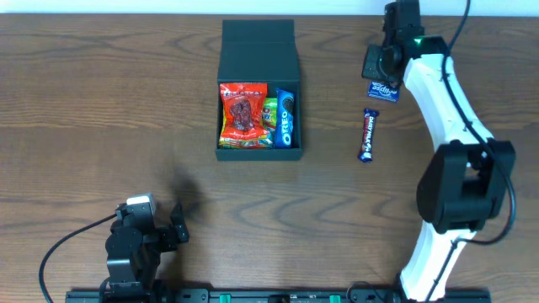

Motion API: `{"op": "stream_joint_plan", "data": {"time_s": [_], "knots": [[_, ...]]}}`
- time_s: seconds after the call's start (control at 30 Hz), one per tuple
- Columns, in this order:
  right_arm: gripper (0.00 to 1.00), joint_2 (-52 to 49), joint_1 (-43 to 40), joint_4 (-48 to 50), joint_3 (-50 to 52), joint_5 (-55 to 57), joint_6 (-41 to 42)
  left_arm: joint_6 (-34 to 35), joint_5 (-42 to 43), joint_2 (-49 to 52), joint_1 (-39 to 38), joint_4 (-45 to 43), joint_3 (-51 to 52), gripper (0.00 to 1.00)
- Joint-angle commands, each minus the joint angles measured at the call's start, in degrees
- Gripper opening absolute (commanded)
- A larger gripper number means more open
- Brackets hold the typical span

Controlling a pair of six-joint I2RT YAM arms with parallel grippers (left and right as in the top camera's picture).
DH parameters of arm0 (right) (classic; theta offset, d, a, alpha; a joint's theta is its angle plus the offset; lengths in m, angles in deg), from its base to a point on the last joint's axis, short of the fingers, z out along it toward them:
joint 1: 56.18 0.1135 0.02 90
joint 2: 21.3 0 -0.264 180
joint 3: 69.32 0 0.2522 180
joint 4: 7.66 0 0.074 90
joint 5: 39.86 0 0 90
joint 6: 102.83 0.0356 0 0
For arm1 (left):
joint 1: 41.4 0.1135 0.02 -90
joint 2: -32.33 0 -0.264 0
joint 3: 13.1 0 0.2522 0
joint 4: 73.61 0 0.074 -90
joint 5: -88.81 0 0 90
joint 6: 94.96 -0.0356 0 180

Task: Pack container
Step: 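Move the right gripper to the blue Eclipse mint tin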

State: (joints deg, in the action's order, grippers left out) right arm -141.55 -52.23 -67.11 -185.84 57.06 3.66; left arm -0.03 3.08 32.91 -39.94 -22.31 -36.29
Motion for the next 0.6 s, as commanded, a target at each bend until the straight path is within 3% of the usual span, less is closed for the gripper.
{"op": "stream_joint_plan", "data": {"time_s": [0.0,0.07,0.13,0.57], "knots": [[0.21,-2.8,-2.2,-0.3,-0.5,3.0,-0.3,0.7,-0.4,-0.3,0.3,0.3,0.4,0.95],[0.68,-4.4,-3.0,-0.4,-0.5,2.8,-0.3,0.7,-0.4,-0.3,0.3,0.3,0.4,0.95],[0.99,-6.2,-4.0,-0.3,-0.5,2.5,-0.3,0.7,-0.4,-0.3,0.3,0.3,0.4,0.95],[0.99,-11.7,-7.0,4.8,-0.5,-6.5,-3.8,0.7,-0.4,-0.3,0.3,0.3,0.4,0.95]]}}
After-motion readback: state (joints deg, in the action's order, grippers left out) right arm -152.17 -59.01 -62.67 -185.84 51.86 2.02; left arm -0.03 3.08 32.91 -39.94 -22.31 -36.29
